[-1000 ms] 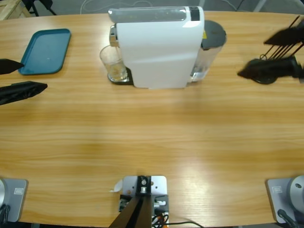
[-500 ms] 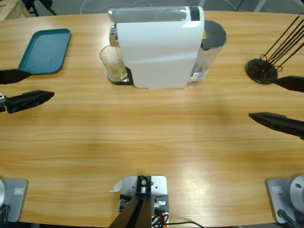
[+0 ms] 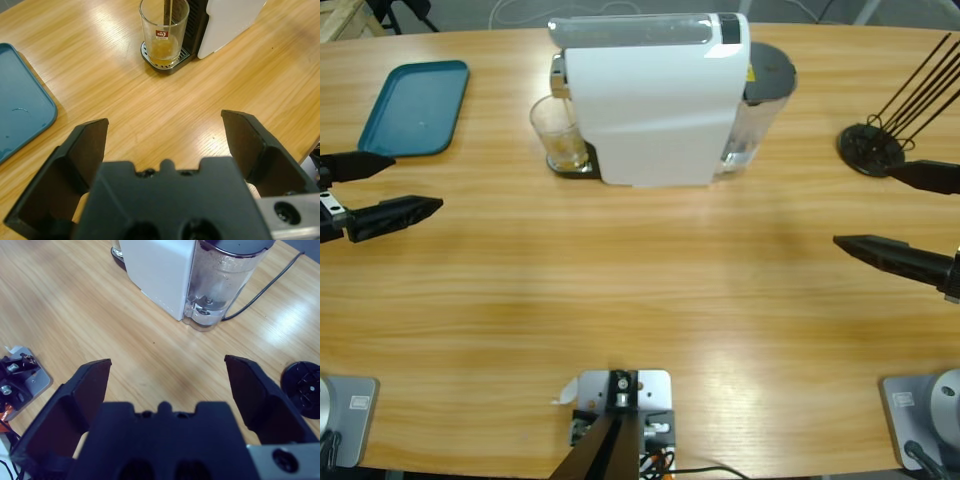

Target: Pour coffee

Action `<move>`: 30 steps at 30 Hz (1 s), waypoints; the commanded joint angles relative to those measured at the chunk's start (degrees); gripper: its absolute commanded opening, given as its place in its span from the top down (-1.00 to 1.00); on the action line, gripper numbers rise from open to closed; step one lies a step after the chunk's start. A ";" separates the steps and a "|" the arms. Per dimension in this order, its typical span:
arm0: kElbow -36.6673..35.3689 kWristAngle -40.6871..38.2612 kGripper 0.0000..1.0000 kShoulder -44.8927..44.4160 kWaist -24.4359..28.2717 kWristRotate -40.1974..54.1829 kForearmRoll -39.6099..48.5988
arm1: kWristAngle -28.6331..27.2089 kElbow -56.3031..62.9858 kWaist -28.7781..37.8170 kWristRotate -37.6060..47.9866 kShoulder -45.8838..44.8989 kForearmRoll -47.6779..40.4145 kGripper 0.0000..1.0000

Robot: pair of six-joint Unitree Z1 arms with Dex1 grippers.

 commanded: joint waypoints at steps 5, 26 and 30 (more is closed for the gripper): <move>2.45 -0.22 -0.98 1.90 -0.34 0.71 -1.64 | 0.81 2.30 0.05 0.92 0.50 -0.69 -1.00; 2.62 -0.36 -0.98 2.60 -0.34 0.71 -1.89 | 0.86 3.44 0.05 1.10 -0.46 -2.43 -1.00; 2.55 -0.30 -0.98 2.91 -0.34 0.71 -2.15 | 0.86 3.62 0.05 1.10 -0.76 -2.72 -1.00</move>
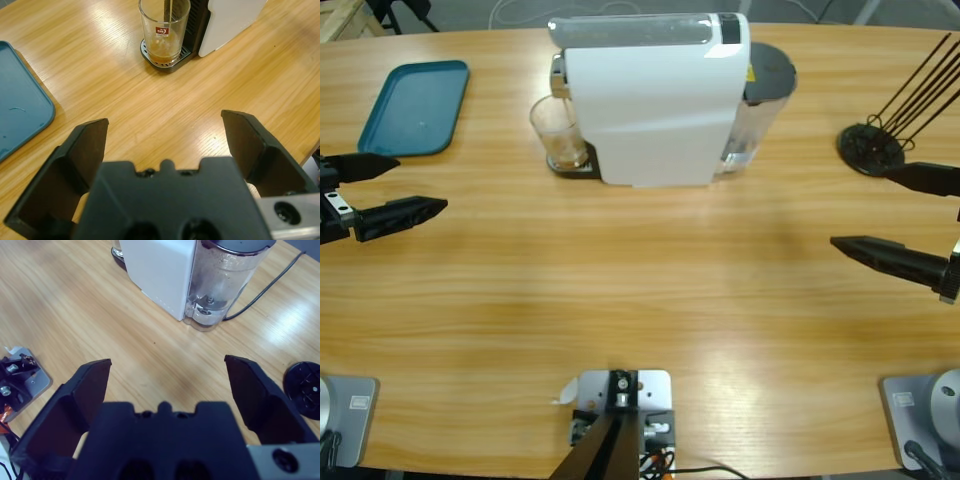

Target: Pour coffee

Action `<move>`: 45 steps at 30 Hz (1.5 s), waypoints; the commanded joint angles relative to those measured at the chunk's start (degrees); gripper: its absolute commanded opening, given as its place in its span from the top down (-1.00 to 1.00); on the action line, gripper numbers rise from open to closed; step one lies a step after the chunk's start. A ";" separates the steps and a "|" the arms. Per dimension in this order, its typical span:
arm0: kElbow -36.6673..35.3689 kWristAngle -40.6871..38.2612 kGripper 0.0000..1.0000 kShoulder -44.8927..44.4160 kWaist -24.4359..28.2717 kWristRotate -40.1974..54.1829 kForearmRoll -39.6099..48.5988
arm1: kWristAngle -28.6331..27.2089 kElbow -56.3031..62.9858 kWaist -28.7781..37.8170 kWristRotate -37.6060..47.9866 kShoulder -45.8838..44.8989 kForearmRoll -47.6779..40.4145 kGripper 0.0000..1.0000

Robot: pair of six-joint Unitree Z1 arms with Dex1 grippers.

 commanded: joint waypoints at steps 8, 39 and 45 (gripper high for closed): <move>1.92 -0.30 -0.98 2.74 -0.32 0.71 -1.37 | 0.33 2.84 0.05 0.86 -0.56 -2.16 -1.00; 1.92 -1.62 -0.98 4.68 -0.35 0.80 -1.90 | 0.33 3.63 0.05 0.79 -2.63 -2.78 -1.00; 2.01 -1.62 -0.98 4.45 -0.34 0.80 -1.90 | 0.33 3.71 0.05 0.83 -2.63 -2.95 -1.00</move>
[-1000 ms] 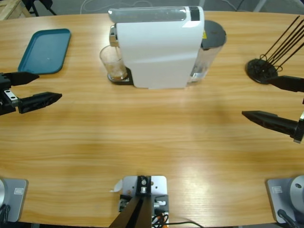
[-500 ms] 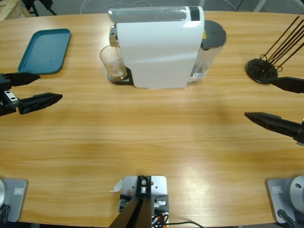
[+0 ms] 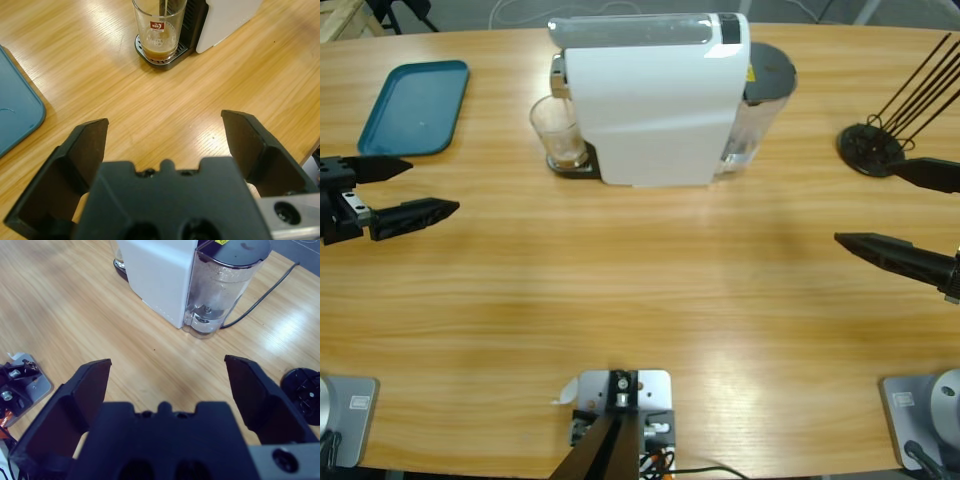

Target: Pour coffee

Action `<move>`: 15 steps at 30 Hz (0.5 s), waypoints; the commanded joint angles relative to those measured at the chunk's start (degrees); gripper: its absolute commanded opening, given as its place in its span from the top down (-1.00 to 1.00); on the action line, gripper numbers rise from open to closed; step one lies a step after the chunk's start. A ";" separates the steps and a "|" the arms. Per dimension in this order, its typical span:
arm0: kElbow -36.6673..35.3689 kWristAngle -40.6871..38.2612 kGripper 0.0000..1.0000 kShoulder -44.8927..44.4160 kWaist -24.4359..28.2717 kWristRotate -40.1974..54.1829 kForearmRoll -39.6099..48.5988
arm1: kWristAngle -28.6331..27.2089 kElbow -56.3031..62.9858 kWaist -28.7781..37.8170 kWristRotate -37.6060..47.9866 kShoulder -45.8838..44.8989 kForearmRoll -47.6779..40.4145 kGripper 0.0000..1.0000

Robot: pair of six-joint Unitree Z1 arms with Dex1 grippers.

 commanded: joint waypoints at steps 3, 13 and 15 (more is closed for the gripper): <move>1.99 -0.68 -0.98 1.67 -0.35 0.76 -0.59 | 0.33 2.44 0.05 0.83 -0.82 -0.61 -1.00; 1.71 -0.68 -0.98 1.98 -0.37 0.78 -0.74 | 0.24 2.39 0.05 0.85 -0.92 -0.70 -1.00; 1.57 -0.68 -0.99 2.81 -0.39 1.18 -1.55 | 0.26 2.28 0.05 0.85 -1.22 -0.56 -1.00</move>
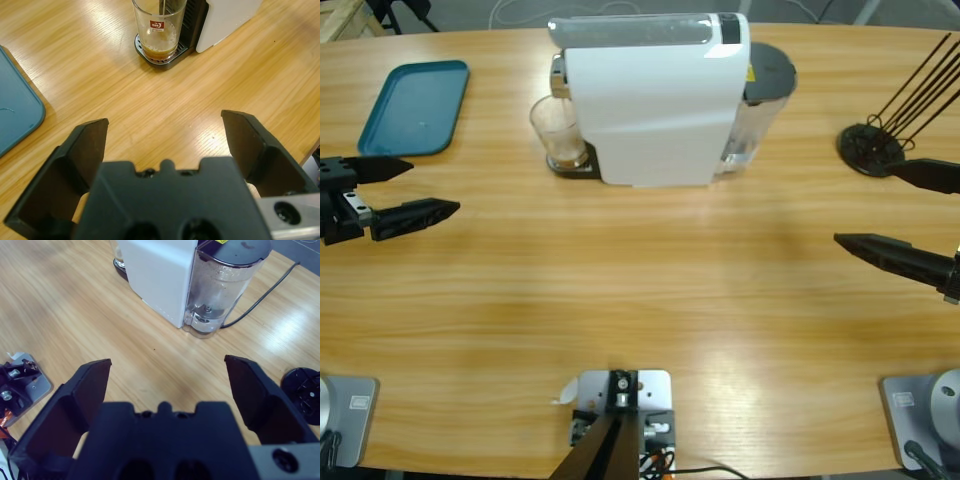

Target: Pour coffee

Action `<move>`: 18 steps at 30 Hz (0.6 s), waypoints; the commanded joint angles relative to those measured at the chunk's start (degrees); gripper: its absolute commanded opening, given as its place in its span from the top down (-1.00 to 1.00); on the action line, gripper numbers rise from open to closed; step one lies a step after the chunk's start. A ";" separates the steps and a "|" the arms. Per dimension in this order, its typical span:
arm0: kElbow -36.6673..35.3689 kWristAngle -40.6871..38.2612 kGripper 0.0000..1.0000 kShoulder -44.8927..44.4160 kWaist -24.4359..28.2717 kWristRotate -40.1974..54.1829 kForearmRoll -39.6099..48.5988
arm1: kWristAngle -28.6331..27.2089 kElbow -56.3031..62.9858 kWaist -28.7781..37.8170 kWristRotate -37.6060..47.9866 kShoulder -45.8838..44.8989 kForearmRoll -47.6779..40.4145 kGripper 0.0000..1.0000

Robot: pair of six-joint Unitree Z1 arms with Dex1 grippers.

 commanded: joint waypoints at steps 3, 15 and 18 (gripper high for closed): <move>1.64 -0.66 -0.99 4.94 -0.39 1.94 -4.48 | 0.18 1.59 0.05 0.79 -1.48 0.35 -1.00; 0.83 -0.64 -0.99 26.12 -0.41 4.68 -27.93 | -0.38 0.57 0.05 0.55 -1.29 1.57 -1.00; 0.00 -0.57 -1.00 28.33 -0.43 6.17 -31.20 | -0.29 0.57 0.07 0.49 -1.36 1.64 -1.00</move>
